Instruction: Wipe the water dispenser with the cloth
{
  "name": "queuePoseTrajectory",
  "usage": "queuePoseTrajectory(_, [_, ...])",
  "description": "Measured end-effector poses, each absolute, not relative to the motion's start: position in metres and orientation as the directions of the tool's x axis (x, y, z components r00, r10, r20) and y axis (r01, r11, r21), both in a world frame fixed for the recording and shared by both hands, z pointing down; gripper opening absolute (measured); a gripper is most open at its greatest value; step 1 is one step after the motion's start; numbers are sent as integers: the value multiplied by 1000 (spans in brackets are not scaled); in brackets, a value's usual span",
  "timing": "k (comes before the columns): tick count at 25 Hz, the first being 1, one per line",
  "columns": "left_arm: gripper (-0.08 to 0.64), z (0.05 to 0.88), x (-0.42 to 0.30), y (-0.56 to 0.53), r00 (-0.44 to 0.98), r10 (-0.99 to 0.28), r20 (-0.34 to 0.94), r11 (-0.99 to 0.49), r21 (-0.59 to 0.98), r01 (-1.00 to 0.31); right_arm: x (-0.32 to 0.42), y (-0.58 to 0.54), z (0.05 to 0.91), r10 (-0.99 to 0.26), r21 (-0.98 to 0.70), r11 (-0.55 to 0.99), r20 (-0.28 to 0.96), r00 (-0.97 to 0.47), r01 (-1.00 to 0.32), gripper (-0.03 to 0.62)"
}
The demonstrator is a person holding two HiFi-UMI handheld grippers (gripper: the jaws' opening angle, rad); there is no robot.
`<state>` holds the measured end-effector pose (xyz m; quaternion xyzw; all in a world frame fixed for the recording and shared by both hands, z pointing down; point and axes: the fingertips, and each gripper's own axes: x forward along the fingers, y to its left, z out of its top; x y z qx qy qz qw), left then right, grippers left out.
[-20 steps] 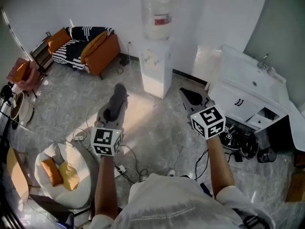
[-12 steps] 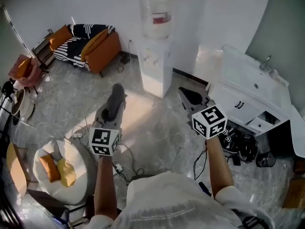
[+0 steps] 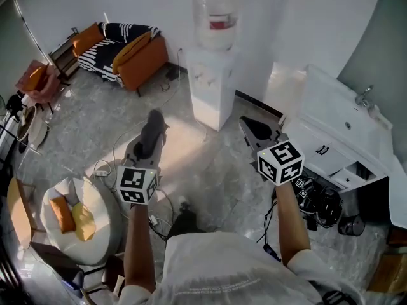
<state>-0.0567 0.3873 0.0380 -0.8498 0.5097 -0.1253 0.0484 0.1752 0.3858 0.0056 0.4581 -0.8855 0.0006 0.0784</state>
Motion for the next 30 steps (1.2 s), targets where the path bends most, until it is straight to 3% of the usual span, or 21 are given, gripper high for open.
queuePoseTrajectory(19, [72, 74, -96, 92, 528, -826, 196, -555, -127, -822, 136, 126, 27, -852, 78, 495, 240, -466, -865, 14])
queuePoseTrajectory(30, [72, 110, -122, -24, 517, -828, 219, -538, -49, -841, 115, 18, 56, -837, 62, 500, 290, -464, -864, 14])
